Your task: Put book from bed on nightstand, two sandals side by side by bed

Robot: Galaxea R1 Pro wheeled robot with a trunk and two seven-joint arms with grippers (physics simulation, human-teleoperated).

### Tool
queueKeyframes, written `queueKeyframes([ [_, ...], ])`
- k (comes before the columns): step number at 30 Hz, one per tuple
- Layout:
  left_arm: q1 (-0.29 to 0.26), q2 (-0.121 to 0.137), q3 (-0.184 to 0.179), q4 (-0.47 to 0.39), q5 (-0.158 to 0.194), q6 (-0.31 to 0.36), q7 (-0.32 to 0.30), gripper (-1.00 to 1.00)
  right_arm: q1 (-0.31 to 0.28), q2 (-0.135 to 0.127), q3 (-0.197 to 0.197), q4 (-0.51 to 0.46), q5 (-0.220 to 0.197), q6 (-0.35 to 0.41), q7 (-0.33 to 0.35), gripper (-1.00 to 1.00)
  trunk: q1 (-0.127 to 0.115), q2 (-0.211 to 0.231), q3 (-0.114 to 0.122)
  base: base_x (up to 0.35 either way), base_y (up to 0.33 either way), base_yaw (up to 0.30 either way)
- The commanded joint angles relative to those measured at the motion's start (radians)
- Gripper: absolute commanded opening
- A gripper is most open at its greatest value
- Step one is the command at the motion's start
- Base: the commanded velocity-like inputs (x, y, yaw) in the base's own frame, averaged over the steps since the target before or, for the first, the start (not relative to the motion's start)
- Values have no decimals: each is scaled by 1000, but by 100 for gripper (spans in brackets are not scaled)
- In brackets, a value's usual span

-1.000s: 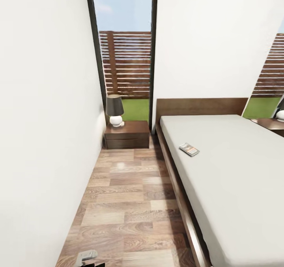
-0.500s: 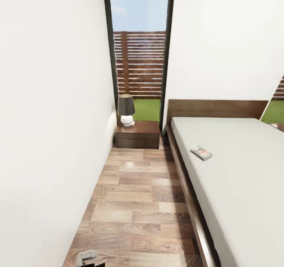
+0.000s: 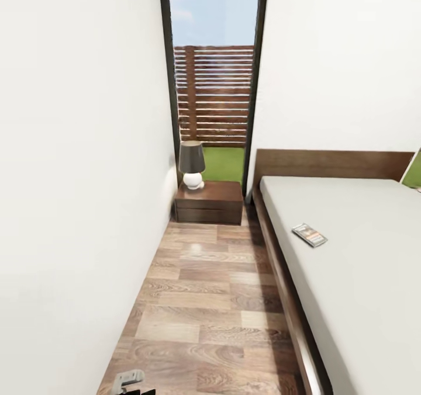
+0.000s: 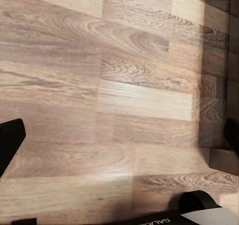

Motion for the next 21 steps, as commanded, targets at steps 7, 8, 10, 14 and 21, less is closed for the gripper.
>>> queueKeyframes([
  [7, -1, 0, 1, 2, 4, -2, -4, 100, -2, -1, -2, 5, -8, -5, 6, 100, 1, -1, -1, 325, 0, 0],
  [8, -1, 0, 1, 2, 4, -2, -4, 100, -2, -1, -2, 5, -8, -6, 6, 100, 1, -1, -1, 326, 0, 0],
  [10, -1, 0, 1, 2, 4, -2, -4, 100, -2, -1, -2, 5, -8, -6, 6, 100, 1, -1, -1, 327, 0, 0],
  [14, -1, 0, 1, 2, 4, -2, -4, 100, -2, 0, -2, 5, -8, -5, 6, 100, 1, -1, -1, 327, 0, 0],
  [21, -1, 0, 1, 2, 4, -2, -4, 100, -2, 1, -2, 5, -8, -5, 6, 100, 1, -1, -1, 319, 60, 0],
])
